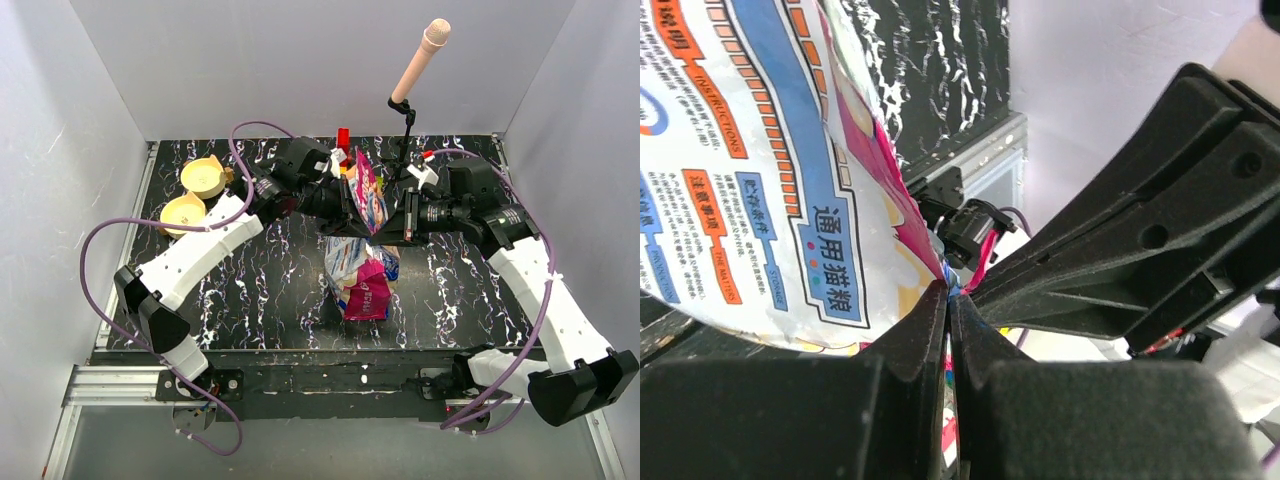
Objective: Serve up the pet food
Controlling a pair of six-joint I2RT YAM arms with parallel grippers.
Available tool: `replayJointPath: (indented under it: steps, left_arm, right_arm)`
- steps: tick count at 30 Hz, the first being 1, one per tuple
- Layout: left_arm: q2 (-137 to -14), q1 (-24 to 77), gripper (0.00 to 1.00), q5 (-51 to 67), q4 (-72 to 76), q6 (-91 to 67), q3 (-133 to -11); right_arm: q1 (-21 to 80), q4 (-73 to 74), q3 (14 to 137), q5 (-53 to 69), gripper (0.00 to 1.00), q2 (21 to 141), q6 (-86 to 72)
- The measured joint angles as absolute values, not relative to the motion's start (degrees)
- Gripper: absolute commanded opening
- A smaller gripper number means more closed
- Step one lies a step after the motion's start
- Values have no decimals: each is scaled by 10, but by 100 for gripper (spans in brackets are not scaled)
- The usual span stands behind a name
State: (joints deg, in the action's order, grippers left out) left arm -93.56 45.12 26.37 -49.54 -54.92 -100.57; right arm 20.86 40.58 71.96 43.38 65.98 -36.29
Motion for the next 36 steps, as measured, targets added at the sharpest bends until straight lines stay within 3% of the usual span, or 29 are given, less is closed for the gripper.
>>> replayJointPath:
  steps: [9, 15, 21, 29, 36]
  left_arm:
    - [-940, 458, 0, 179, -609, -547, -1067]
    - [-938, 458, 0, 175, -613, -545, -1068]
    - [-941, 458, 0, 189, -599, -536, -1067]
    - [-955, 458, 0, 183, -628, -535, -1095]
    - [-982, 462, 0, 183, -655, -521, -1138]
  right_arm:
    - [233, 433, 701, 306, 1, 606, -368]
    - [233, 434, 685, 299, 3, 603, -371]
    - [233, 431, 736, 357, 32, 652, -356]
    - [261, 479, 857, 314, 31, 706, -333]
    - [332, 532, 872, 228, 30, 714, -323]
